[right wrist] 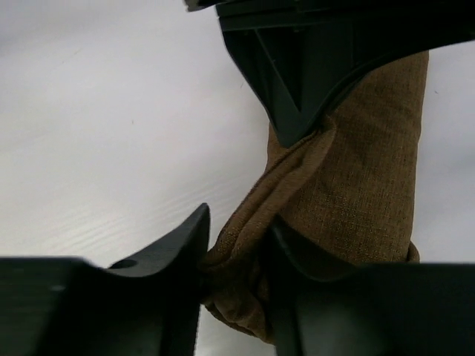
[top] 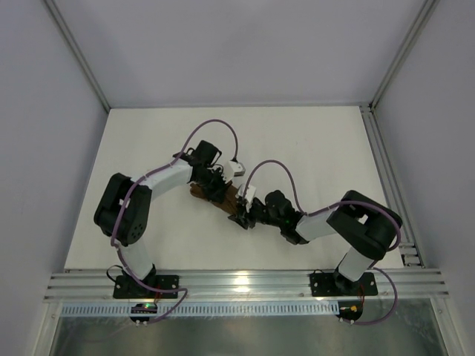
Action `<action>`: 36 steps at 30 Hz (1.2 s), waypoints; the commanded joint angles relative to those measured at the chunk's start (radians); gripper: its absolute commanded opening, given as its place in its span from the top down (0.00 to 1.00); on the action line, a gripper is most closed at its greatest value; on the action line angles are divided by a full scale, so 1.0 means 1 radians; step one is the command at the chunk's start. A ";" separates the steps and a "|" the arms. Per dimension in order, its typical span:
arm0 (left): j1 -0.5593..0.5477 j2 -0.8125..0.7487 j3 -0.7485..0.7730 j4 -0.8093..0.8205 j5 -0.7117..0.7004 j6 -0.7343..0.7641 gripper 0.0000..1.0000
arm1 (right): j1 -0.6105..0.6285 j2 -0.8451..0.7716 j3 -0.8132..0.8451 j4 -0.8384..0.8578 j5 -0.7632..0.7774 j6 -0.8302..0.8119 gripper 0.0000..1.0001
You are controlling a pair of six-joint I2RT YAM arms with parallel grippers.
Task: Fold the napkin into a case and place the utensils inside
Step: Fold the 2/3-rectangle-folded napkin at the center of the board.
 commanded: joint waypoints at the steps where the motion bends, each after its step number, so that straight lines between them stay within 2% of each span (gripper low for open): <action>1: -0.003 -0.010 0.033 -0.013 0.025 0.006 0.95 | 0.006 0.008 0.039 0.037 0.054 0.047 0.66; 2: -0.003 -0.011 0.033 -0.012 0.022 0.008 0.94 | 0.005 0.005 0.044 0.021 0.064 0.067 0.73; 3: -0.003 -0.016 0.033 -0.012 0.021 0.008 0.94 | 0.005 0.003 0.045 -0.005 0.075 0.076 0.85; 4: -0.003 -0.016 0.033 -0.012 0.016 0.008 0.93 | 0.000 0.002 0.047 -0.019 0.081 0.085 0.90; 6: -0.003 -0.019 0.030 -0.012 0.006 0.011 0.85 | -0.007 -0.006 0.059 -0.052 0.075 0.112 0.97; 10: -0.003 -0.042 0.001 -0.020 -0.056 0.041 0.68 | -0.034 -0.026 0.068 -0.109 0.046 0.182 0.97; 11: -0.003 -0.051 -0.013 -0.021 -0.067 0.064 0.61 | -0.049 -0.030 0.061 -0.108 0.029 0.194 0.97; 15: -0.003 -0.108 -0.079 -0.018 -0.146 0.126 0.47 | -0.086 -0.035 0.053 -0.108 -0.027 0.234 0.97; 20: -0.003 -0.169 -0.199 0.037 -0.278 0.193 0.44 | -0.107 -0.032 0.048 -0.100 -0.089 0.263 0.97; 25: -0.003 -0.255 -0.294 0.091 -0.330 0.236 0.42 | -0.127 -0.029 0.048 -0.095 -0.126 0.280 0.97; 29: -0.023 -0.286 -0.378 0.229 -0.410 0.241 0.39 | -0.138 -0.029 0.057 -0.098 -0.149 0.297 0.97; 33: -0.097 -0.320 -0.484 0.377 -0.481 0.220 0.38 | -0.141 -0.040 0.064 -0.106 -0.159 0.306 0.97; 34: -0.109 -0.333 -0.498 0.410 -0.551 0.210 0.38 | -0.141 -0.043 0.064 -0.106 -0.161 0.305 0.97; 36: -0.127 -0.338 -0.519 0.489 -0.590 0.184 0.39 | -0.144 -0.047 0.061 -0.109 -0.167 0.308 0.97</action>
